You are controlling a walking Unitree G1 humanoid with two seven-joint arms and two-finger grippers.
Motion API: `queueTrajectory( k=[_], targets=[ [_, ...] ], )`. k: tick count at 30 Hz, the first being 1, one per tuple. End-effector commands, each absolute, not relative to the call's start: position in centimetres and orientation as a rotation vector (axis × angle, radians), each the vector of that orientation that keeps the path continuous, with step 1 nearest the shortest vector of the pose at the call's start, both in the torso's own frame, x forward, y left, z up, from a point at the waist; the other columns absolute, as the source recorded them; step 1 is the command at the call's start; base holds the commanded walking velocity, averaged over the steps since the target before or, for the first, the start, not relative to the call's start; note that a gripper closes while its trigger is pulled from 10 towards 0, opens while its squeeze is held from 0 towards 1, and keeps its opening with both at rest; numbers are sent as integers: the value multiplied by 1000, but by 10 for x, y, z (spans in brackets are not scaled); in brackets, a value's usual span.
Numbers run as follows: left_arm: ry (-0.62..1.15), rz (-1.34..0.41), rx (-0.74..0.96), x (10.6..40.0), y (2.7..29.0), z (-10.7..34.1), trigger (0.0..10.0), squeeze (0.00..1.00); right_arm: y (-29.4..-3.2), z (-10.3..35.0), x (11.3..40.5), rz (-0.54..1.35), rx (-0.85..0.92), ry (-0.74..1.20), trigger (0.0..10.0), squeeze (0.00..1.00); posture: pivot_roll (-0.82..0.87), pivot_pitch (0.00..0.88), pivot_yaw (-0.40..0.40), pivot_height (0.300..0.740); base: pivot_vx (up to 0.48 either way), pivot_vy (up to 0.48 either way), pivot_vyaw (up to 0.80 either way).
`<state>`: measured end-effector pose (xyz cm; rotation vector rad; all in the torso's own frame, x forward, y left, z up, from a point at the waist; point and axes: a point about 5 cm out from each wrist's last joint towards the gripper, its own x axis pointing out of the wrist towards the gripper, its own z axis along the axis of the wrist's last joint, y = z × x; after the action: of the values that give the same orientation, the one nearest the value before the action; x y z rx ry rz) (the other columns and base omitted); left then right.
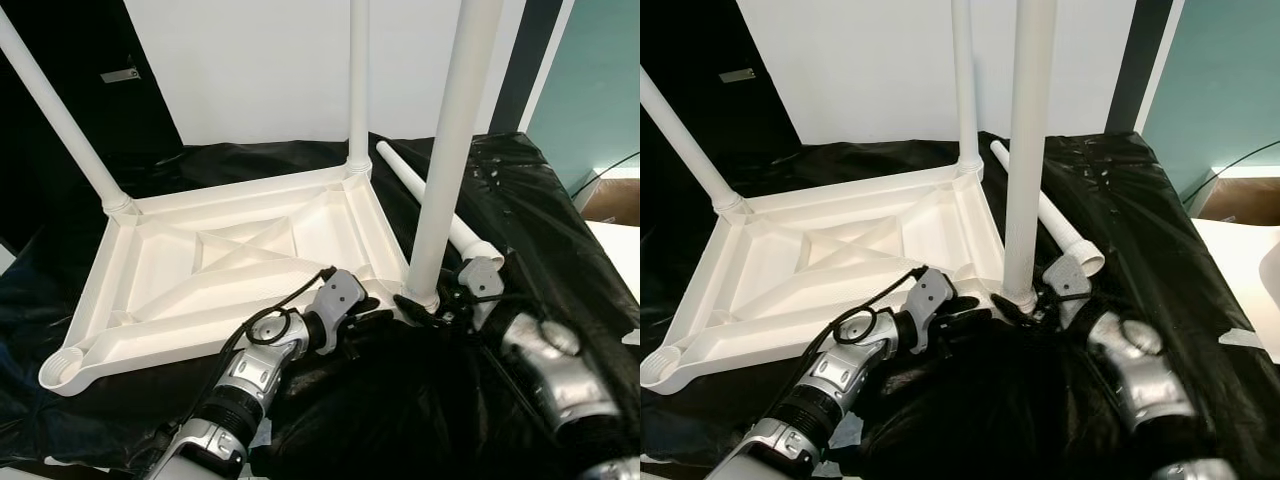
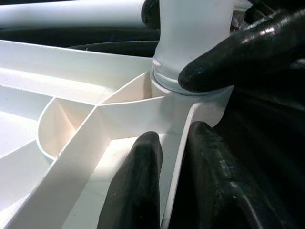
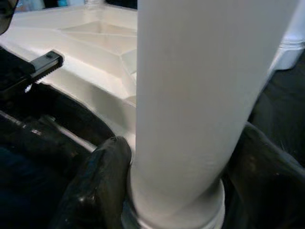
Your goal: Building children table
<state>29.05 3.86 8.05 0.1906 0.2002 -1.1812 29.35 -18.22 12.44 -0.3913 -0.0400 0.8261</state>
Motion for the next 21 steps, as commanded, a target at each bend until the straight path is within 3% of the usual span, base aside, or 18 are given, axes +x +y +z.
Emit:
queueTrajectory(
  k=[1, 2, 3, 9, 15, 18, 20, 21],
  targets=[
    [424, -1192, 189, 271, 50, 39, 10000, 0, -192, 130, 299, 814, -401, -30, 4118, 0, -37, 0, 62, 740, 0, 0, 0],
    [424, -1192, 189, 271, 50, 39, 10000, 0, -192, 130, 299, 814, -401, -30, 4118, 0, -37, 0, 62, 740, 0, 0, 0],
    [425, -1191, 188, 271, 50, 39, 10000, 0, -194, 131, 300, 848, -401, -13, 0, 0, -36, 0, 62, 740, 0, 0, 0],
    [428, -1185, 184, 270, 51, 38, 10000, 0, -195, 126, 294, 966, -386, 49, 0, 0, -25, 0, 58, 740, 0, 0, 0],
    [429, -1182, 183, 269, 52, 38, 10000, 0, -188, 116, 286, 938, -322, 50, 0, 0, -20, 0, 57, 740, 0, 0, 0],
    [430, -1179, 182, 269, 53, 37, 10000, 0, -177, 117, 286, 550, -183, -114, 0, 0, -21, 0, 57, 740, 0, 0, 0],
    [430, -1179, 182, 269, 53, 37, 10000, 0, -177, 117, 286, 550, -183, -114, 0, 0, -21, 0, 57, 740, 0, 0, 0],
    [430, -1180, 182, 269, 53, 37, 10000, 0, -176, 116, 284, 437, -148, -136, 0, 0, -21, 0, 57, 740, 0, 0, 0]
  ],
)
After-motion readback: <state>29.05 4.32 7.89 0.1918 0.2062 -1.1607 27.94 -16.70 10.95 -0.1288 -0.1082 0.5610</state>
